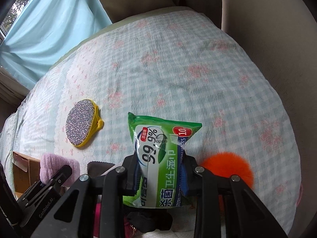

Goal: Organize soft objects
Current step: 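Grasp the pink fluffy roll with the left tool while the right tool grasps the green wipes pack, then carry both items over the box and open both tools to drop them inside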

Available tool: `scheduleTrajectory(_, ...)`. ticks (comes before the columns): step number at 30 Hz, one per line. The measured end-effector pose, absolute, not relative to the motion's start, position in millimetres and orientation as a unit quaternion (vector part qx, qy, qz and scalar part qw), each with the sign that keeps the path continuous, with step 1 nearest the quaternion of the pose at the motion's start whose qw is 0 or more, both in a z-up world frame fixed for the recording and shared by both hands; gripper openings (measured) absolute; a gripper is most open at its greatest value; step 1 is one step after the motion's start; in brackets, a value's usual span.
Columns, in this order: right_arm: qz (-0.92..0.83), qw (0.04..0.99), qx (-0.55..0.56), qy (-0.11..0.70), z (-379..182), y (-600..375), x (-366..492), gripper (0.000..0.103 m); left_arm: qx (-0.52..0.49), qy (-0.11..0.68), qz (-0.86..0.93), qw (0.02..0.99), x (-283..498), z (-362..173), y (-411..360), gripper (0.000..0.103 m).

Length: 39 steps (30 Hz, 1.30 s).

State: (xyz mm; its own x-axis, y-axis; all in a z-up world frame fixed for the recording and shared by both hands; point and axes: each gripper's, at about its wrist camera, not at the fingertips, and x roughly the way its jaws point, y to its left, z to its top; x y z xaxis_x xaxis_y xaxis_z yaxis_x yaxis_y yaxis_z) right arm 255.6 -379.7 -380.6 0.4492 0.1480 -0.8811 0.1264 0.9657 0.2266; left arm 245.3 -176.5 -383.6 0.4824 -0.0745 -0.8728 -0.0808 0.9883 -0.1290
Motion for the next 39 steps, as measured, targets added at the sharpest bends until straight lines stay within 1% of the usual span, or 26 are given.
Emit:
scheduleTrajectory(6, 0.007, 0.857, 0.134, 0.497, -324, -371, 232, 0.029, -0.085, 0.475, -0.010, 0.876, 225, -310, -167, 0.024)
scheduleTrajectory(13, 0.017, 0.875, 0.116, 0.470, -228, -339, 193, 0.029, -0.082, 0.441, -0.032, 0.893, 191, -217, -127, 0.024)
scheduleTrajectory(17, 0.025, 0.882, 0.104, 0.459, -183, -304, 172, 0.029, -0.076, 0.437, -0.043, 0.895, 176, -181, -86, 0.024)
scheduleTrajectory(21, 0.029, 0.879, 0.101, 0.465, -155, -258, 156, 0.029, -0.053, 0.445, -0.053, 0.892, 166, -157, -41, 0.024)
scheduleTrajectory(25, 0.037, 0.875, 0.109, 0.469, -144, -209, 148, 0.028, -0.037, 0.453, -0.059, 0.889, 159, -146, 10, 0.024)
scheduleTrajectory(29, 0.047, 0.870, 0.118, 0.477, -150, -156, 146, 0.029, -0.004, 0.470, -0.069, 0.880, 162, -150, 58, 0.024)
scheduleTrajectory(35, 0.072, 0.854, 0.122, 0.500, -171, -83, 153, 0.029, 0.039, 0.500, -0.075, 0.862, 173, -176, 114, 0.024)
scheduleTrajectory(39, 0.077, 0.837, 0.132, 0.525, -197, -50, 163, 0.029, 0.057, 0.524, -0.086, 0.846, 184, -203, 137, 0.024)
